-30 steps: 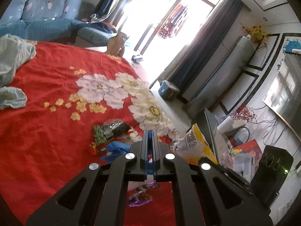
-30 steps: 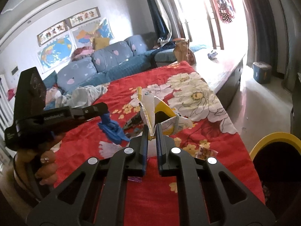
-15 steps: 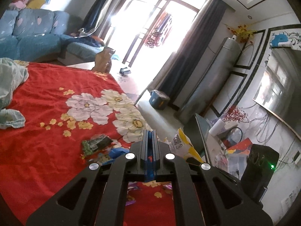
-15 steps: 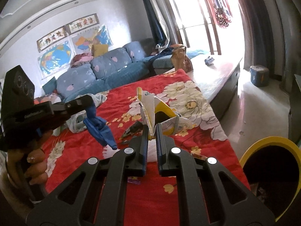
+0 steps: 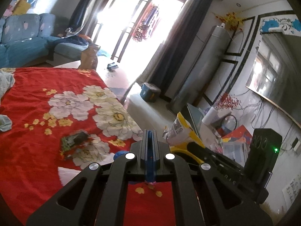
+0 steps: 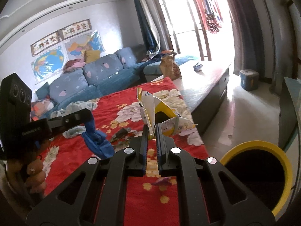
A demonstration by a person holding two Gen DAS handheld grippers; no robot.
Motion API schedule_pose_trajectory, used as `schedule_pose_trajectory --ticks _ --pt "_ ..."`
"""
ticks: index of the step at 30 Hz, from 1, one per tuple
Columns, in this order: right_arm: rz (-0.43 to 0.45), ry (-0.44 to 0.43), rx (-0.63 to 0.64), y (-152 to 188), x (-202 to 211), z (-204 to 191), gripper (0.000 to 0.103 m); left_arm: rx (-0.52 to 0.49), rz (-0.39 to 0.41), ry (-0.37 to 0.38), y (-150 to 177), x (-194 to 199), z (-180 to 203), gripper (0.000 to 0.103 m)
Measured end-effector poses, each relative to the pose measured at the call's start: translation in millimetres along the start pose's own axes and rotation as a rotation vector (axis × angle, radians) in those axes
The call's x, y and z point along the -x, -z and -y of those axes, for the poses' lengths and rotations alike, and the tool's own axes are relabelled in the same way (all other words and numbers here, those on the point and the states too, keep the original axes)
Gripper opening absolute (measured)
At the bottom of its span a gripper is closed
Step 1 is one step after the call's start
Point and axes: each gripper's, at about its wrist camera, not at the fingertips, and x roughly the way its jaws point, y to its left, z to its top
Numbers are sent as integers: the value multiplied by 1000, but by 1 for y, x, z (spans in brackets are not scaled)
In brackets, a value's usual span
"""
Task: Collect trash
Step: 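Carry the paper wrapper and blue bag in both grippers over the yellow-rimmed bin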
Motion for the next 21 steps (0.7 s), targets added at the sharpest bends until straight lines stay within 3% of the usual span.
schedule_pose_trajectory --ticks 21 --pt "-8 129 -73 17 28 57 5 -97 -91 42 21 -39 48 4"
